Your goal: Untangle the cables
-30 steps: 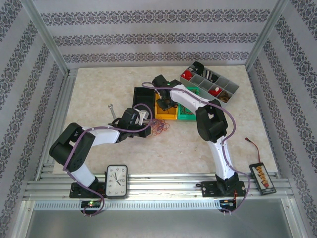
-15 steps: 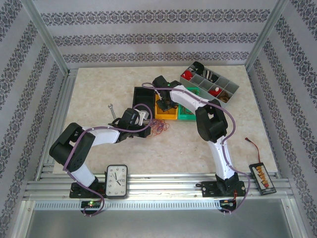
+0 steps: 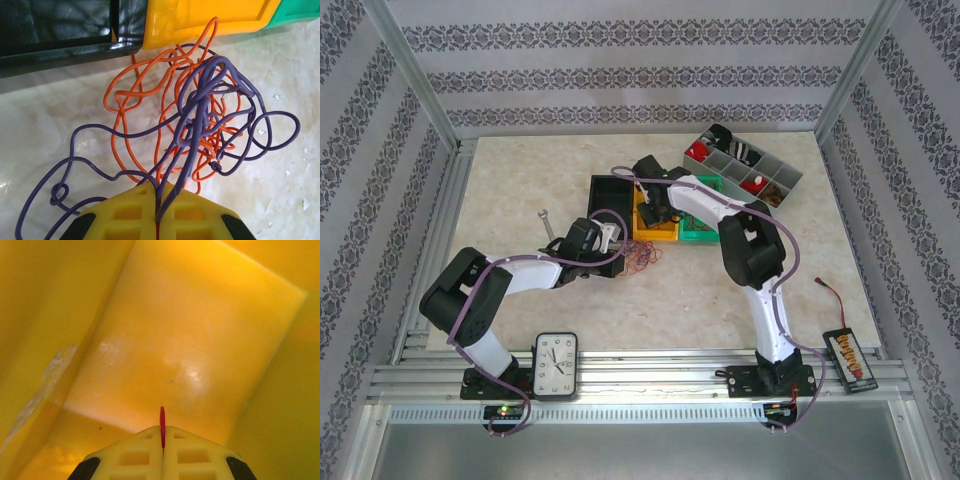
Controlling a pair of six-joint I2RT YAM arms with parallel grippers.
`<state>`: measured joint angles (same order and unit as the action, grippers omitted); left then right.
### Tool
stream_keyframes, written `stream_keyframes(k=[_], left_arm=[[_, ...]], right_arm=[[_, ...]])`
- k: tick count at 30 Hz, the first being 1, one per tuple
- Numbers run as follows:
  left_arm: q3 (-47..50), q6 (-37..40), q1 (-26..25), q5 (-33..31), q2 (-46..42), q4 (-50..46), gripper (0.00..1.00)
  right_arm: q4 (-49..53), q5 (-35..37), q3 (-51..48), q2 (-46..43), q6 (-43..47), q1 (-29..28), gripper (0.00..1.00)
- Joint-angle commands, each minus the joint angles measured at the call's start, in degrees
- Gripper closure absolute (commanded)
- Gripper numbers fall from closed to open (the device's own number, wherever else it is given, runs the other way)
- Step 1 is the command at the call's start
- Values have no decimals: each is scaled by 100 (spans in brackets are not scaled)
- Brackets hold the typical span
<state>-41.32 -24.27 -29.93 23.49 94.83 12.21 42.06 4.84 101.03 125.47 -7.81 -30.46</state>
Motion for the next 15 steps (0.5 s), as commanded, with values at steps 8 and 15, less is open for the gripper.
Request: stream_keyframes(k=[8, 15], left_arm=[[-210, 54, 5, 47, 148, -184, 100], [-221, 49, -5, 51, 168, -184, 100]], right_arm=[[-1125, -1320, -893, -1377, -1249, 1040, 97], [-1640, -1476, -1701, -1648, -1702, 1635, 97]])
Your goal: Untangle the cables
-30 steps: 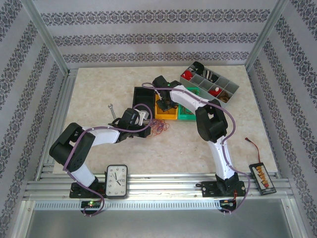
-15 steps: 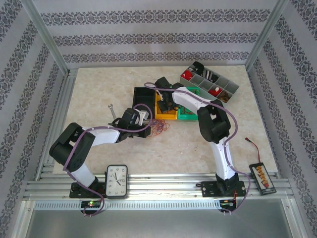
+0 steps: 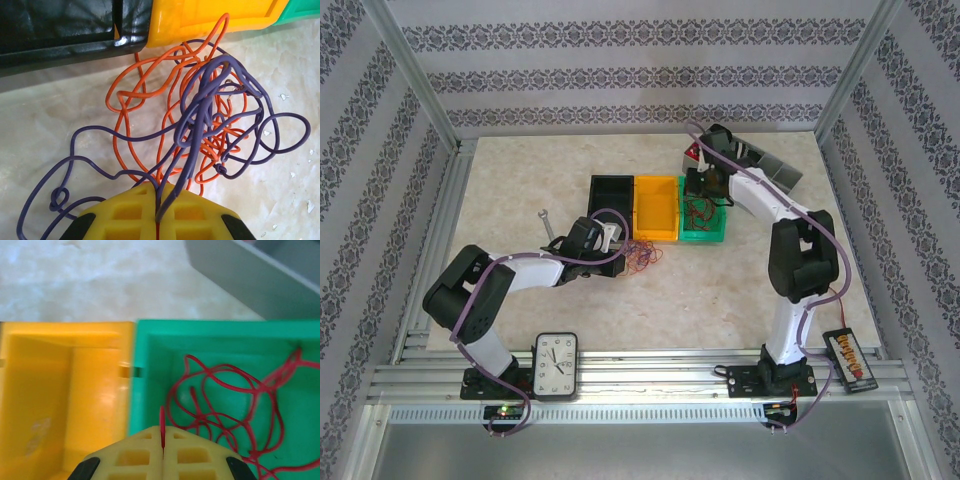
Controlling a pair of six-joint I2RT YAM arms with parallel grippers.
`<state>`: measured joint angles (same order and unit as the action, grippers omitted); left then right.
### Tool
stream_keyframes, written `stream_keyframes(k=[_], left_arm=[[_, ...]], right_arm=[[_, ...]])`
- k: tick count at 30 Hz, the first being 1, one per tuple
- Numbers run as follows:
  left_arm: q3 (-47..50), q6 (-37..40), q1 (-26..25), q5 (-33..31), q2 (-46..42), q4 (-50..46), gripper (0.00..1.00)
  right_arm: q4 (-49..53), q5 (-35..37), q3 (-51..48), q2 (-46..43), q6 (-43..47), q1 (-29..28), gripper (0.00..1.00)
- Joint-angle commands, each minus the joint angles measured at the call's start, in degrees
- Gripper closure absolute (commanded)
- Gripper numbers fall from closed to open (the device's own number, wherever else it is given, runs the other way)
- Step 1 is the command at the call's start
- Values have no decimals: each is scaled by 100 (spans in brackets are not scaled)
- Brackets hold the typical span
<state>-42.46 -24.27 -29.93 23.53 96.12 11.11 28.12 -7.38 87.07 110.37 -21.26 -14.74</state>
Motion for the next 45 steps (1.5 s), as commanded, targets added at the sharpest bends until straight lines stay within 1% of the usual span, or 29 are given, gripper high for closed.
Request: stream_keyframes(k=[1, 5, 15, 20, 23, 26, 31, 34, 38, 41, 45], left_arm=[[-111, 46, -5, 47, 39, -70, 100], [-122, 60, -5, 67, 47, -74, 100], [-122, 86, -13, 77, -18, -114, 100], [-138, 124, -13, 107, -45, -179, 100], [-139, 135, -15, 117, -74, -204, 100], [-135, 144, -13, 119, -84, -206, 100], [-130, 144, -22, 168, -75, -177, 100], [-103, 141, -21, 187, -92, -154, 100], [-84, 160, -24, 230, -101, -145, 100], [-74, 186, -21, 302, -111, -141, 100], [-79, 213, -22, 435, -119, -172, 100]], right_arm=[[-307, -264, -402, -151, -417, 136, 97], [-421, -264, -628, -43, -511, 240, 96], [-509, -177, -621, 569, -570, 87, 95], [-514, -172, -621, 615, -616, 77, 94], [-570, -220, -647, 426, -631, 81, 90], [-562, -200, -621, 149, -635, 77, 82], [-588, 45, -740, -437, -661, 84, 70], [-597, 148, -863, -733, -645, 77, 66], [-622, 341, -1069, -1096, -580, 20, 66], [-709, 151, -1340, -1422, -451, -235, 66], [-703, -267, -1757, -1641, -113, -959, 65]])
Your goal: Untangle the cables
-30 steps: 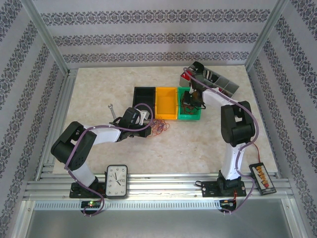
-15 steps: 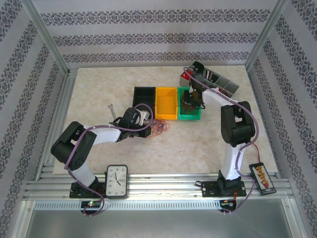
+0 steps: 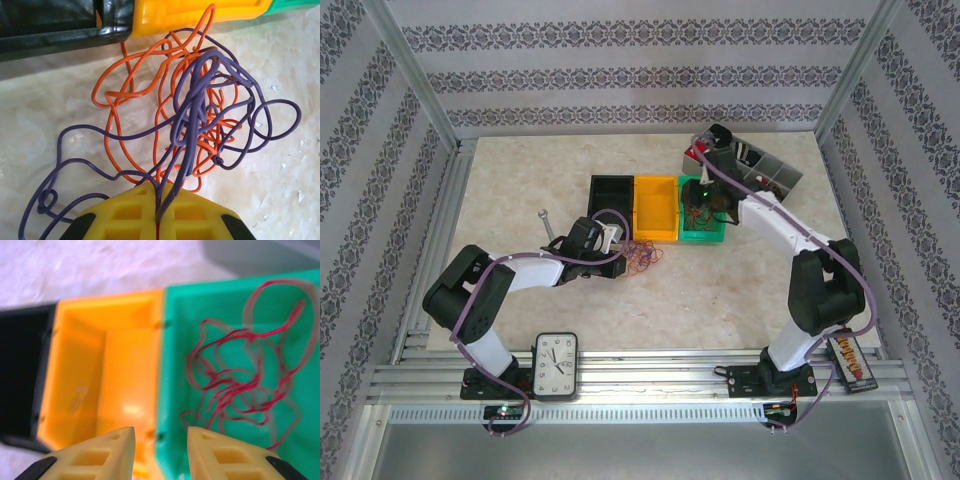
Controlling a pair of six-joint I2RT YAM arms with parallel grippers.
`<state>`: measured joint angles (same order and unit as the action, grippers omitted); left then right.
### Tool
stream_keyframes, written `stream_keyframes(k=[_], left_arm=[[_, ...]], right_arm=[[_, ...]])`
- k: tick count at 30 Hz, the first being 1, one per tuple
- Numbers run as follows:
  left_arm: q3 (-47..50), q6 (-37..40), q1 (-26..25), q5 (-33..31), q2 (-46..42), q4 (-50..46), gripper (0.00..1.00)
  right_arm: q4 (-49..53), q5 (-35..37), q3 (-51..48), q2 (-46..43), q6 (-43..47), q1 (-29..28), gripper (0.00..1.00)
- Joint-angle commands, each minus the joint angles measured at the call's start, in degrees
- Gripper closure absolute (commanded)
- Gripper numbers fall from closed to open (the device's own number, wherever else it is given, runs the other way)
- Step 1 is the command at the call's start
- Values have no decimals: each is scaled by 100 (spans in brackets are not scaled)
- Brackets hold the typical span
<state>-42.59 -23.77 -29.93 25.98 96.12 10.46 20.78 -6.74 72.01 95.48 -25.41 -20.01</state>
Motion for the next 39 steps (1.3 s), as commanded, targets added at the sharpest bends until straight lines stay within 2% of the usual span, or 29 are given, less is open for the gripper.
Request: stream_keyframes(k=[1, 5, 8, 10, 17, 19, 21, 23, 25, 31, 39], left_arm=[[-63, 167, -21, 199, -119, -112, 100], [-80, 162, -21, 234, -101, -113, 100], [-85, 162, -21, 249, -93, -123, 100], [-87, 169, -23, 244, -106, -138, 100], [-46, 168, -28, 205, -170, -148, 100], [-31, 146, -26, 188, -172, -149, 100], [-10, 133, -21, 129, -196, -158, 100], [45, 99, -28, 8, -251, -166, 100], [130, 75, -21, -196, -323, -175, 100], [460, -148, 13, -1273, -534, -359, 100], [807, -386, 79, -1737, -706, -322, 100]], right_arm=[[64, -414, -333, -125, 320, -626, 65], [90, -684, -533, 115, 418, -1240, 65], [172, -397, -471, 379, 512, -1548, 65], [225, -193, -378, 531, 568, -1632, 65], [136, -152, -175, 981, 621, -1635, 66], [116, -161, -122, 1090, 627, -1627, 71], [110, -99, -123, 1107, 610, -1620, 83], [42, 18, -238, 962, 524, -1560, 93], [-26, 122, -424, 705, 406, -1470, 97], [-240, 380, -1244, -498, -128, -1025, 97], [-264, 1245, -2393, -1975, -1274, -120, 95]])
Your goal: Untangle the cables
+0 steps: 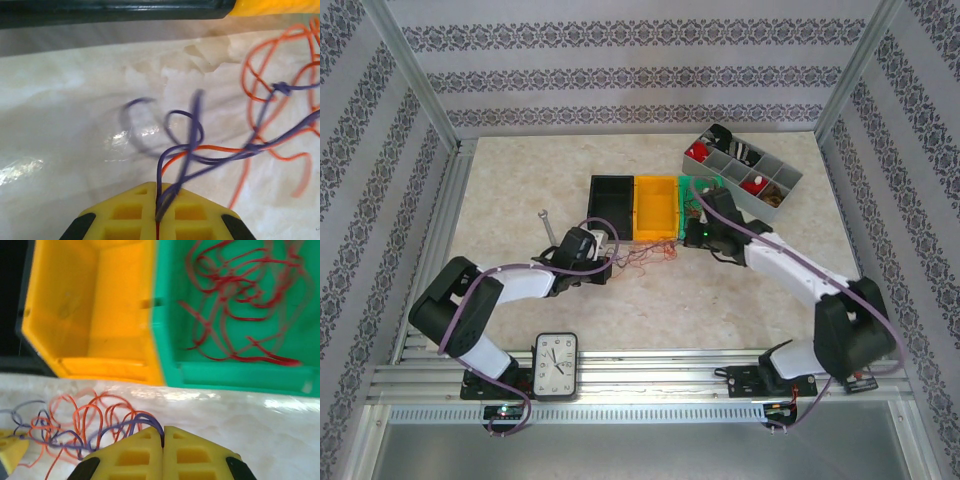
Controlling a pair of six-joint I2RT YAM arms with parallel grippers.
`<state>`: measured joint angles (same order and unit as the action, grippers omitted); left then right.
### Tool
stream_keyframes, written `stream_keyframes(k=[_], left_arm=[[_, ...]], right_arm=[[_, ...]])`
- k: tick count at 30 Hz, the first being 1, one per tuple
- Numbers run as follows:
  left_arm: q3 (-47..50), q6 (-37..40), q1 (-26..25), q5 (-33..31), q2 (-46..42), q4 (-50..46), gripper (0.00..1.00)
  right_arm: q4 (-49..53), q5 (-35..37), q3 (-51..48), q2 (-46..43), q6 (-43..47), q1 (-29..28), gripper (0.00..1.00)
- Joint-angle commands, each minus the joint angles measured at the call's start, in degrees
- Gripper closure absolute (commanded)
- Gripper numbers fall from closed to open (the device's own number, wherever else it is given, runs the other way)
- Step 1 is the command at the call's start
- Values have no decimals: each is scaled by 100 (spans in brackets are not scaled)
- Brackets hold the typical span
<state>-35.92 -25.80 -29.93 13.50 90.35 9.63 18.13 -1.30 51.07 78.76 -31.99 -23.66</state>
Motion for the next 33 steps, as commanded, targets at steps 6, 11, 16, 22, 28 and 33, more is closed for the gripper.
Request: stream_keyframes(k=[6, 11, 16, 22, 28, 33], left_arm=[[266, -452, 247, -760, -160, -310, 100], [425, -716, 457, -1096, -373, -364, 100], [668, -1101, 774, -1715, -842, -574, 100], [821, -1372, 1083, -2536, -1611, -1027, 100], [890, -1385, 1287, -2689, -1999, -1076, 100], [944, -2212, 1657, -3171, -2137, -1600, 100]], right_arm=[[324, 1492, -712, -974, -1245, 747, 93], [401, 1526, -1038, -1304, -1708, 1175, 90], [478, 1431, -1248, -1397, -1969, 1555, 88], [485, 1280, -1473, -1460, -2115, 2092, 88], [450, 1097, -1489, -1411, -1916, 2445, 88], [471, 899, -1459, -1194, -1735, 2747, 87]])
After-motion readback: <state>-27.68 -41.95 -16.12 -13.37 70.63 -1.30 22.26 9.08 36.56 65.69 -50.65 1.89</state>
